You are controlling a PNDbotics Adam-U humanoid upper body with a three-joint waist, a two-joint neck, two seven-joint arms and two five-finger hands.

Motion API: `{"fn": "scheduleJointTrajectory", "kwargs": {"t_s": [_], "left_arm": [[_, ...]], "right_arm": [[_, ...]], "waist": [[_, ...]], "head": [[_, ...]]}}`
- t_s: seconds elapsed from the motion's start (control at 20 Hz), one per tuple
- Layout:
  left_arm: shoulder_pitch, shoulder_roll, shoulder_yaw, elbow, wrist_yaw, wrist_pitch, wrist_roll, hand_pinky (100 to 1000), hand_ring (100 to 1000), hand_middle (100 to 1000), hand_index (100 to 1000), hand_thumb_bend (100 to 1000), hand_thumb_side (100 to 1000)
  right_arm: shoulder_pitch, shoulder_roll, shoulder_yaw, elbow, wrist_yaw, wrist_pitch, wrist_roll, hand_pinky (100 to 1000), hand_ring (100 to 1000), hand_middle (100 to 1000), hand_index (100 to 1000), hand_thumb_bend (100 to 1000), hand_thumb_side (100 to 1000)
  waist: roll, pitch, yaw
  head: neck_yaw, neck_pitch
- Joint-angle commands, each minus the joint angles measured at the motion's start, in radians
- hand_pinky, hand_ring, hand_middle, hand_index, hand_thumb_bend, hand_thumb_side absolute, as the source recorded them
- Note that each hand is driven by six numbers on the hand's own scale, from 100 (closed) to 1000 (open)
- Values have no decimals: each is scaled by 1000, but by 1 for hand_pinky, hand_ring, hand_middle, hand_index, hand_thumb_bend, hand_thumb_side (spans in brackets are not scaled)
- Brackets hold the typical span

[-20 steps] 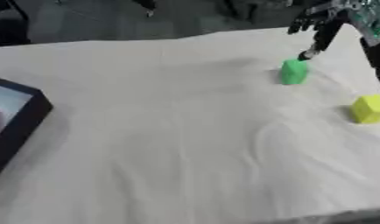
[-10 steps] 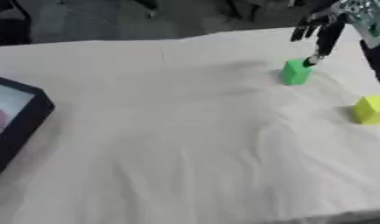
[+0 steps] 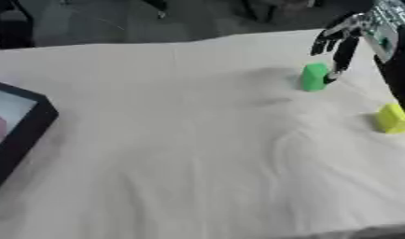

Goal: Pick up the objects with one hand, pass them to the other hand, and then place them into the box on the other side of the table.

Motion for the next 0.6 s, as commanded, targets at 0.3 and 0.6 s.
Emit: {"fn": "scheduleJointTrajectory", "kwargs": {"t_s": [0.3,0.6], "left_arm": [[-14,7,4,-20,0,1,5,774,726,715,808,231,627],[-17,4,4,-21,-2,3,9,775,725,712,805,232,629]], "right_arm": [[-9,0,-43,41,75,38,-128,888,918,868,879,475,100],[-7,13,-72,82,130,72,-229,878,895,849,872,466,100]], "waist": [[21,-3,7],[26,8,12]], "head": [[-6,-22],[-10,-33]]}}
